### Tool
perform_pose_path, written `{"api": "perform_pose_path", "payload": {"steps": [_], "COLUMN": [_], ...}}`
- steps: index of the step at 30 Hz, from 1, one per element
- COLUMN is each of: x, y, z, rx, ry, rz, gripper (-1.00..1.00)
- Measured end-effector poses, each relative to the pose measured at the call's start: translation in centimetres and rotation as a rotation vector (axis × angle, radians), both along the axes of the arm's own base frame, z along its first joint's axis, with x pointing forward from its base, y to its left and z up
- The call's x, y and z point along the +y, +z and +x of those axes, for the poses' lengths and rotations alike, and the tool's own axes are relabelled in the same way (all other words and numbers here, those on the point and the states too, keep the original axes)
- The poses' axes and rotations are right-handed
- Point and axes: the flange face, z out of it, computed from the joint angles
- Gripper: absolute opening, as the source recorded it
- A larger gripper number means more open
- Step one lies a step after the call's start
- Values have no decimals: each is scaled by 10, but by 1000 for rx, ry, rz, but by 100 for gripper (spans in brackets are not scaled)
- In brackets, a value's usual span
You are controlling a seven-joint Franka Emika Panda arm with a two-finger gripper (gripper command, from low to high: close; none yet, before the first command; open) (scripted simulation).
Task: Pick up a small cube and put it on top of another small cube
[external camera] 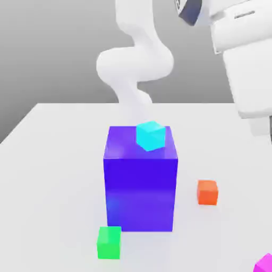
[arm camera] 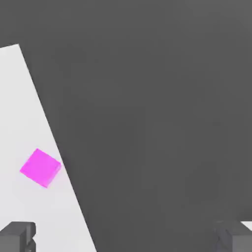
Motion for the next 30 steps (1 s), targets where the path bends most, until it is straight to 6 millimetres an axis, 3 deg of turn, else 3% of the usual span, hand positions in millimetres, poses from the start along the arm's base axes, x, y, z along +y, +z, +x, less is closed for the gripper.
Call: {"api": "perform_pose_path", "payload": {"steps": [7, 14, 20, 21, 27, 30], "x": [47, 88, 104, 104, 104, 104], "y": [-95, -190, -278, -290, -297, -267], "z": [5, -8, -18, -18, -19, -18], "rx": [57, 111, 134, 135, 138, 137], "ry": [330, 676, 837, 838, 840, 841], "rz": [-120, -240, -295, -295, -295, -296], "gripper": [0, 0, 0, -100, -100, -100]}}
